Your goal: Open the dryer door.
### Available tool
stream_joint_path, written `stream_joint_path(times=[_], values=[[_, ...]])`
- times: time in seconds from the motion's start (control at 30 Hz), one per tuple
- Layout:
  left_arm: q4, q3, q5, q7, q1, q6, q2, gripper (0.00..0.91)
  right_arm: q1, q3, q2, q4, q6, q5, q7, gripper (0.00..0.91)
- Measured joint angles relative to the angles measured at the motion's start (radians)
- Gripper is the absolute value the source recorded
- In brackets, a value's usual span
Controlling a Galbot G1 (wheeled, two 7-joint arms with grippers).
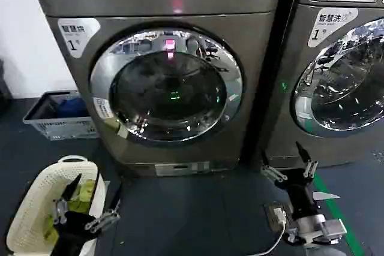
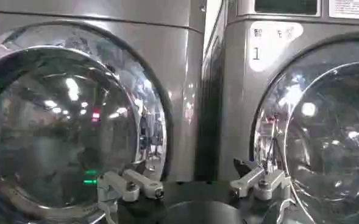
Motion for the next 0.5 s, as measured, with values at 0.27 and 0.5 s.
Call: stream_joint_path(times=[0.27,0.5], values=[[0.001,0.005,0.008,-0.028,-0.013,0.1,0.002,0.907,0.096,-0.018,-0.106,-0.034,-0.125,0.172,-0.101,0.907],[-0.021,0.019,0.056,-0.06,-0.015,0.117,-0.004,0.907,0.236,-0.147,-0.235,-0.123,-0.139,0.197,-0.104,0.907]])
